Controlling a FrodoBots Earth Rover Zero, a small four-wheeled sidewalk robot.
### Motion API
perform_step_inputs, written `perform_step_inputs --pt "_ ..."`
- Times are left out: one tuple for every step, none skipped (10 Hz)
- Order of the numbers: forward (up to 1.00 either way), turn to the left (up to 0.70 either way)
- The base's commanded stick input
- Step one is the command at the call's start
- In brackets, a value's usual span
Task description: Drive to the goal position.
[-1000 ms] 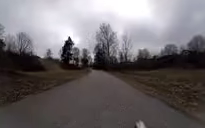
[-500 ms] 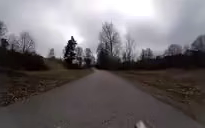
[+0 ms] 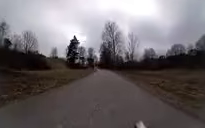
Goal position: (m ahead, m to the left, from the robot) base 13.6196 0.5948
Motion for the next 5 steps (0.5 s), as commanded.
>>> perform_step_inputs --pt "0.7 -0.07" --pt "0.7 0.0" --pt "0.7 0.0" --pt "0.7 0.0" --pt "0.7 0.0"
